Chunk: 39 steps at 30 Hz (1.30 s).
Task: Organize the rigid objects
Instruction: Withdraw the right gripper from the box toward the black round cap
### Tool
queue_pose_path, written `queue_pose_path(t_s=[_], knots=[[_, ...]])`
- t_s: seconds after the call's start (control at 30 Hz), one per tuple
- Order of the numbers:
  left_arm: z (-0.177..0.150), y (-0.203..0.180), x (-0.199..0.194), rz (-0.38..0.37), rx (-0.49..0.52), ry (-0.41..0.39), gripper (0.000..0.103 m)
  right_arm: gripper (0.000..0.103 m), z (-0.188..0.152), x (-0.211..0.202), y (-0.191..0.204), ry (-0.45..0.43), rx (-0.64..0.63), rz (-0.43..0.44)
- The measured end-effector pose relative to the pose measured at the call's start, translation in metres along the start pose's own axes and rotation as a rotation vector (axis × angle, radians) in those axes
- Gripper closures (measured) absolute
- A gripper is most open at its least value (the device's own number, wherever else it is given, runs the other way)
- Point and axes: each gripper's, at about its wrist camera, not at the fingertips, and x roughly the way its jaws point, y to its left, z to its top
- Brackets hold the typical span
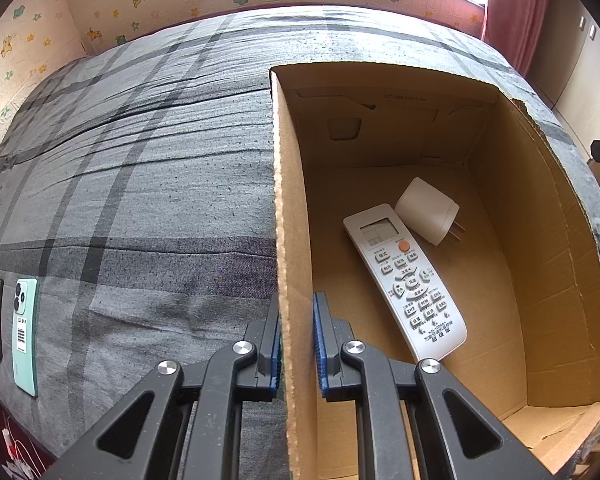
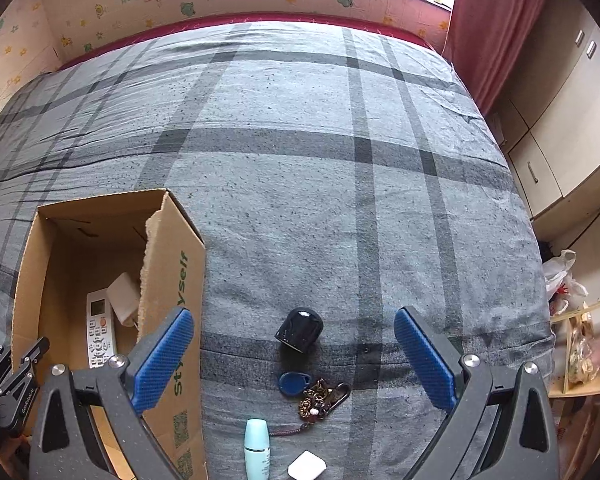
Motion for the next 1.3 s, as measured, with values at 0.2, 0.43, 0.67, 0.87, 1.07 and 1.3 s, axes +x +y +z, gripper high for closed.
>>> queue_pose_path(t_s=[0.2,0.43,0.67,0.87,1.07,1.3], knots=[[0.0,-0.002,0.0,0.007,0.007,0.0,0.089,0.001,-0.007,0.017,-0.014,0.029,0.035,0.008],[0.0,-0.002,0.0,0.011,0.009,0.0,0.089,0.001,-0.01,0.042,-0.019,0.065,0.045,0.007],[0.0,-0.002,0.001,0.017,0.015,0.001,0.089,0.001,-0.017,0.07,-0.021,0.108,0.057,0.01],[-0.001,-0.004,0.0,0.022,0.02,-0.001,0.089,0.001,-0.021,0.089,-0.022,0.131,0.053,0.003],[0.0,-0.005,0.0,0.022,0.016,0.0,0.089,0.001,-0.021,0.108,-0.019,0.151,0.046,-0.006],[0.0,-0.005,0.0,0.023,0.018,0.0,0.089,0.008,-0.024,0.123,-0.014,0.179,0.036,0.002]])
